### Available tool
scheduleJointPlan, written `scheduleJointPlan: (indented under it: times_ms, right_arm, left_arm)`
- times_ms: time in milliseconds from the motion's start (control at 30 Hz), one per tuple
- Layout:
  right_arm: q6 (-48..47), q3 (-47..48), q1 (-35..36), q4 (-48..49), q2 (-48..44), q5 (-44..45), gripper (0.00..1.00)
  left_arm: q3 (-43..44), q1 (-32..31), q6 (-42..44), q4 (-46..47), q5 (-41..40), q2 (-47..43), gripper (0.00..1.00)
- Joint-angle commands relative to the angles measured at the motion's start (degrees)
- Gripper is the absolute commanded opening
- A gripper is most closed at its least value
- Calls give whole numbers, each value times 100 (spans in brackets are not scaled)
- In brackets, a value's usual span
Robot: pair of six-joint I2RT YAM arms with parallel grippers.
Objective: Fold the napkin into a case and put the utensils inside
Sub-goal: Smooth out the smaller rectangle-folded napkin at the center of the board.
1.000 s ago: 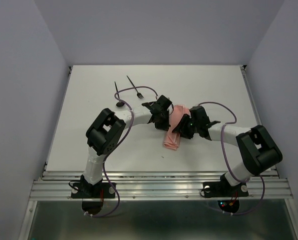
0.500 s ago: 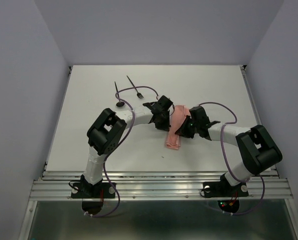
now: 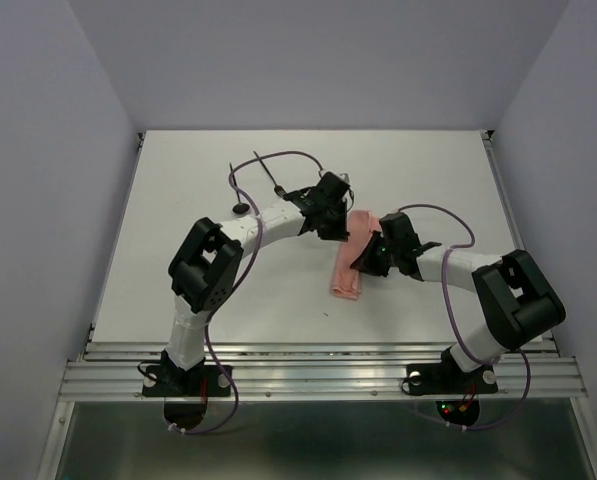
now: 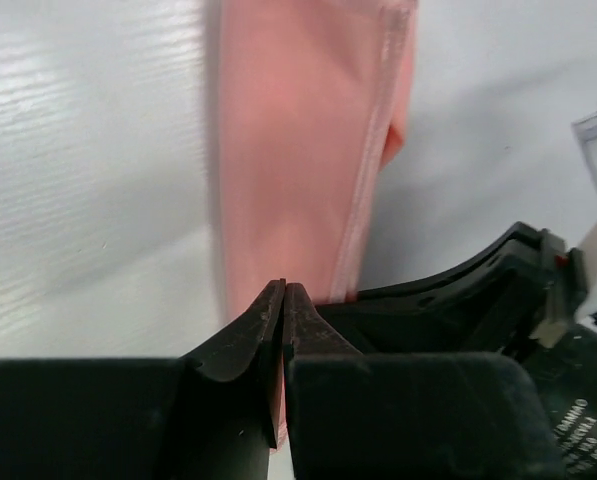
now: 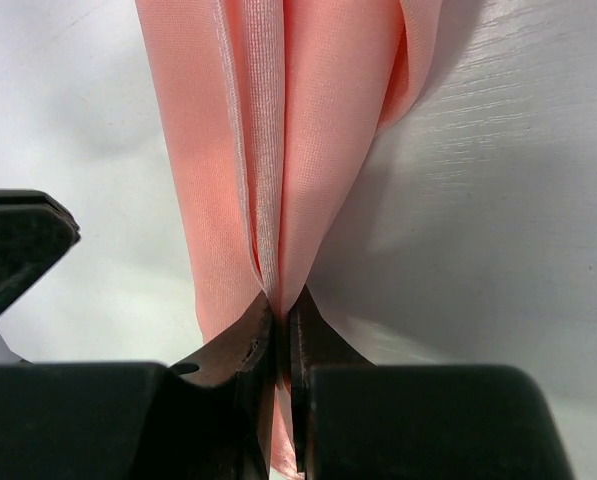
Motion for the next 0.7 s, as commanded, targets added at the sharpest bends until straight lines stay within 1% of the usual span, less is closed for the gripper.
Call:
scheduleJointPlan:
  times_ms: [0, 67, 100, 133, 167, 200, 233, 267, 333, 367, 433, 533, 567, 667]
  right_arm:
    - [-113, -79, 17, -58, 107, 35, 1]
    - [-122, -88, 17, -58, 99, 35, 1]
    - [-122, -80, 17, -58, 55, 70, 4]
    - [-139, -71, 17, -119, 29, 114, 12]
    - [-209, -36, 17, -198, -24, 175, 24]
    - [-262, -1, 17, -295, -85, 419, 29]
    - [-419, 34, 17, -522, -234, 561, 37]
    - [-507, 139, 17, -663, -314, 902, 44]
    - [-684, 263, -62, -1024, -481, 1281, 49]
    - [-876, 324, -193, -1112, -629, 1396, 52]
    - [-1052, 500, -351, -1235, -727, 1503, 55]
    - [-1360, 764, -747, -1262, -675, 1337, 56]
    - [-1483, 834, -939, -1271, -527, 1249, 61]
    - [-1712, 1255, -1195, -1254, -175, 837, 67]
  left_arm:
    - [379, -1, 202, 286, 338, 213, 13]
    - [545, -1, 229, 278, 347, 494, 12]
    - [625, -1, 246, 217, 347, 617, 12]
    - [686, -1, 281, 146, 347, 809, 11]
    - [731, -1, 281, 146, 382, 881, 11]
    - [740, -1, 290, 146, 400, 951, 10]
    - [740, -1, 299, 146, 417, 1047, 10]
    - [722, -1, 299, 146, 452, 1066, 10]
    - [669, -1, 308, 207, 470, 1075, 10]
    - [609, -1, 308, 233, 479, 1066, 10]
    - [599, -1, 317, 251, 470, 1040, 10]
    - [599, 8, 343, 260, 479, 1013, 10]
    - [599, 8, 352, 269, 488, 1022, 10]
    - [599, 8, 361, 286, 514, 1013, 10]
